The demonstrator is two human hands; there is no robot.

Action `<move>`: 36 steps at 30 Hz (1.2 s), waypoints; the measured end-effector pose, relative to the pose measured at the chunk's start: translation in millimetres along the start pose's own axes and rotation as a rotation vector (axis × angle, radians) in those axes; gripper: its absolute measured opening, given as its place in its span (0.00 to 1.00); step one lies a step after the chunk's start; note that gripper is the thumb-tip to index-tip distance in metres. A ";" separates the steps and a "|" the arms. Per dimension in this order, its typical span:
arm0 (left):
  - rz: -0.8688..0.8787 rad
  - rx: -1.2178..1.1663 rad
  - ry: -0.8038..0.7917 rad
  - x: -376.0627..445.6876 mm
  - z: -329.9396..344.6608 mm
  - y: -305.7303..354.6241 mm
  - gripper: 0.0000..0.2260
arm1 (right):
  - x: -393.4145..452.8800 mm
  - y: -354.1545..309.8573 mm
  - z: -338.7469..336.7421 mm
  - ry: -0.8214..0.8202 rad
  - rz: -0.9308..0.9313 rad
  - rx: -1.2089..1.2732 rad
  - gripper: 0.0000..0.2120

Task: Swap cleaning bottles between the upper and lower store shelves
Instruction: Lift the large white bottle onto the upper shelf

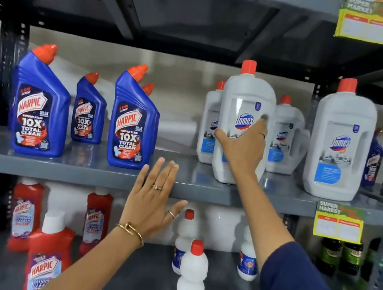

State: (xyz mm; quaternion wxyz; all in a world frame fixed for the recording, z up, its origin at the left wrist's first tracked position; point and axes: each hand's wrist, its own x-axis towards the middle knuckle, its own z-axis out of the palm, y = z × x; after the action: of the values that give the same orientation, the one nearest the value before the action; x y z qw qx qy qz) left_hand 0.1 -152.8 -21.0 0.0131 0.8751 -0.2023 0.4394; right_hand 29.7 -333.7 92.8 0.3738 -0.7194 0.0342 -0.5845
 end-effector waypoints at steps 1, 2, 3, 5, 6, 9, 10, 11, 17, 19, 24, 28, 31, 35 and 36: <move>-0.006 -0.002 0.002 -0.3 1.1 0.4 0.35 | -1.1 0.2 3.6 0.013 0.002 -0.017 0.53; -0.010 -0.005 0.003 -0.1 1.1 1.6 0.35 | -2.2 -0.1 4.7 0.027 0.003 -0.035 0.52; -0.015 -0.006 0.002 -0.3 1.6 2.3 0.35 | -3.4 0.2 6.2 0.036 0.004 -0.051 0.52; -0.019 -0.009 0.003 -0.3 2.6 2.5 0.35 | -4.2 -0.5 7.2 0.035 0.003 -0.067 0.52; -0.019 -0.010 0.004 -0.3 3.0 2.1 0.34 | -4.6 -1.2 7.5 0.030 0.003 -0.067 0.52; -0.022 -0.011 0.009 -0.6 3.3 2.2 0.35 | -7.2 -3.5 7.1 0.023 -0.013 -0.061 0.52; -0.026 -0.013 0.011 -0.7 2.9 2.8 0.35 | -8.2 -4.3 6.8 0.019 -0.021 -0.061 0.52; -0.029 -0.015 0.012 -1.0 2.2 3.4 0.35 | -8.8 -5.1 6.4 0.017 -0.023 -0.063 0.51; -0.034 -0.019 0.003 -3.2 0.8 4.4 0.35 | -10.7 -7.4 4.6 0.014 -0.009 -0.071 0.52; -0.037 -0.023 0.000 -3.3 0.2 5.2 0.35 | -11.7 -7.7 4.3 0.016 -0.010 -0.070 0.52; -0.017 -0.026 0.031 -3.5 0.6 5.0 0.34 | -21.3 -3.4 2.0 0.004 -0.005 -0.076 0.49; -0.002 -0.021 0.020 -3.5 2.1 2.9 0.34 | -30.2 2.7 -2.5 -0.052 -0.023 -0.103 0.47; 0.004 -0.013 0.007 -2.4 2.6 2.5 0.35 | -33.5 4.9 -8.6 -0.094 -0.039 -0.120 0.48; -0.008 -0.036 0.007 -10.6 4.3 1.2 0.34 | -44.1 10.4 -19.5 -0.197 -0.088 -0.145 0.50; -0.015 -0.041 0.007 -14.3 5.2 -0.1 0.33 | -46.1 11.4 -22.7 -0.215 -0.097 -0.145 0.50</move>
State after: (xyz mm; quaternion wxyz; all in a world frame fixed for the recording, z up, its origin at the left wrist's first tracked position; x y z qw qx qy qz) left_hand -3.5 -148.9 -35.3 0.0347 0.8747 -0.2047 0.4380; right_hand 0.0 -330.8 49.4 0.2937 -0.8037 0.0015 -0.5175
